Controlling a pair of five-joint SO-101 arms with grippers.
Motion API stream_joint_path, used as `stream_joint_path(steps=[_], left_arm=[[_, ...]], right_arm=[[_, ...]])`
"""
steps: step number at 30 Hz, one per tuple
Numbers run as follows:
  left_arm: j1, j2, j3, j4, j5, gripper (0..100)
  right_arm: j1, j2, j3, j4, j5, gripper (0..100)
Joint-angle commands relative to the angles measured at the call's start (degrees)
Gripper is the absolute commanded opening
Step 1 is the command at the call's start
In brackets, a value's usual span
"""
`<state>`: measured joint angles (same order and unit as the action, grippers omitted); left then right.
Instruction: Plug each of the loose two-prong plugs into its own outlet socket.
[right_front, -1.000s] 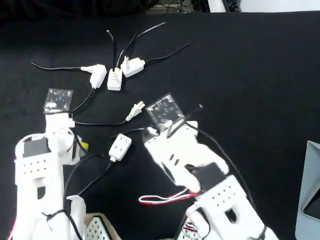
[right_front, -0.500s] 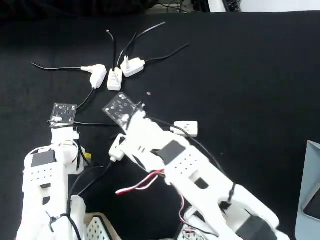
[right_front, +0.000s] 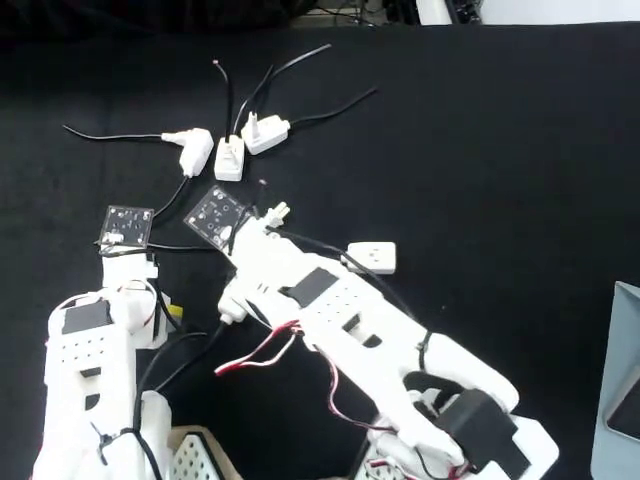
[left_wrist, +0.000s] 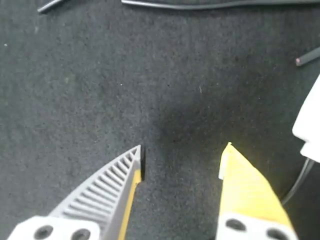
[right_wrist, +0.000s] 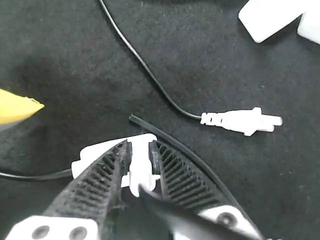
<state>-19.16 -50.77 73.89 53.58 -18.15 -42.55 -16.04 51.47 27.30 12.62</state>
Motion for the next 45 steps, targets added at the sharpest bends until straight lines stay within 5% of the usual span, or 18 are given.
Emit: stream_joint_path(steps=[1,45], left_arm=[[-0.48,-0.7,-0.4,-0.88,0.18,25],[-0.4,-0.44,-0.31,-0.88,0.18,25]], right_arm=[[-0.35,0.22,-3.56,-1.23,0.62,1.2],[0.53,4.09,-3.12,-4.57,0.44,1.1]])
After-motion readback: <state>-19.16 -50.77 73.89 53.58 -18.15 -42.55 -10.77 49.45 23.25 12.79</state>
